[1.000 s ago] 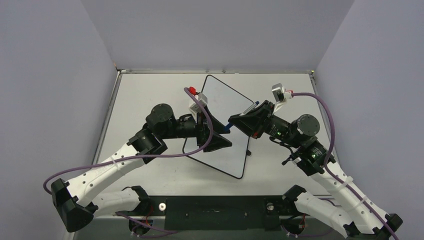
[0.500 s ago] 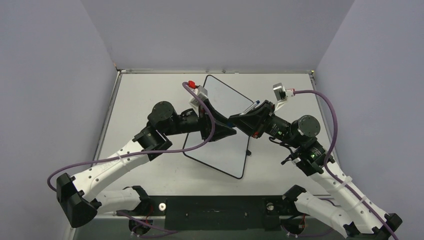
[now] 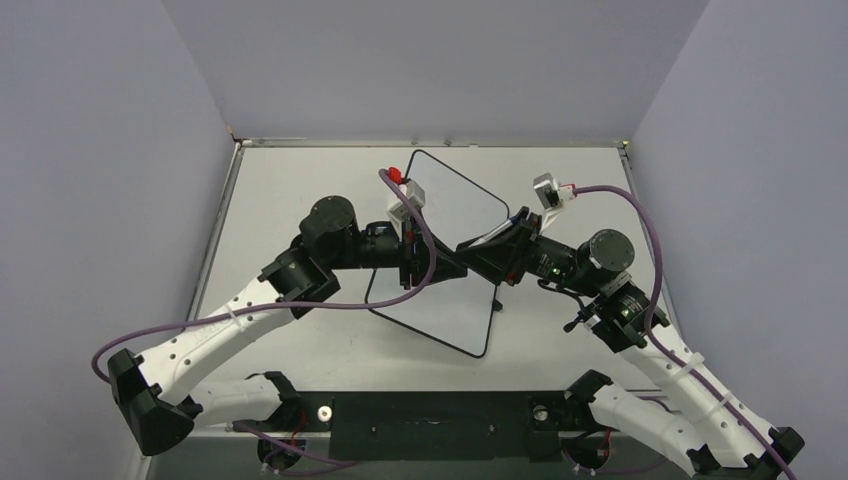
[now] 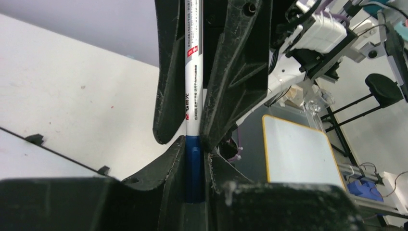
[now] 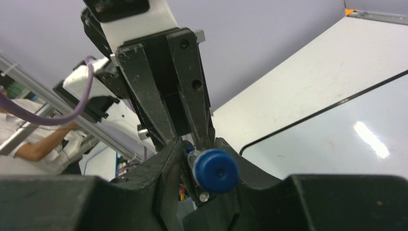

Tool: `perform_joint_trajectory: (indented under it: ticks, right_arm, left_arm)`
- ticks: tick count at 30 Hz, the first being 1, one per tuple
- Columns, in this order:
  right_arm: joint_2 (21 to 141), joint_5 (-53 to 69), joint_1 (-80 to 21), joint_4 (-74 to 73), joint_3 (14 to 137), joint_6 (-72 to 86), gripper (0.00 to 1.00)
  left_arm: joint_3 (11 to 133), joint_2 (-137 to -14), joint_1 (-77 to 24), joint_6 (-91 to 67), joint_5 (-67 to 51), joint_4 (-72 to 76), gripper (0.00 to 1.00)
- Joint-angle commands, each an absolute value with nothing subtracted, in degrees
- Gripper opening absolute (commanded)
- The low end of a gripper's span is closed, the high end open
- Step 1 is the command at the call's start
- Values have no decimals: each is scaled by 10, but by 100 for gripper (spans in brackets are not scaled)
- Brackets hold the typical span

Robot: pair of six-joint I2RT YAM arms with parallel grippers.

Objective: Write a sentence on the whiteboard
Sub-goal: Open the pen cap from the whiteboard marker.

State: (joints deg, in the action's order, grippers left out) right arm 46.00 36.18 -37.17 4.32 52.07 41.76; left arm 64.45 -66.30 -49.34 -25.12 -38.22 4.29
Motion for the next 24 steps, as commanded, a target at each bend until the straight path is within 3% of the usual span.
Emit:
perform_joint_trajectory:
  ticks: [1, 15, 24]
  right_arm:
    - [452, 398, -374, 2, 541, 375, 29]
    - [463, 429, -374, 3, 557, 370, 27]
    - [464, 449, -374, 83, 527, 426, 23]
  left_arm:
    - [670, -622, -494, -204, -403, -33, 0]
    - [694, -639, -495, -156, -445, -104, 0]
    - [701, -651, -495, -139, -437, -128, 0]
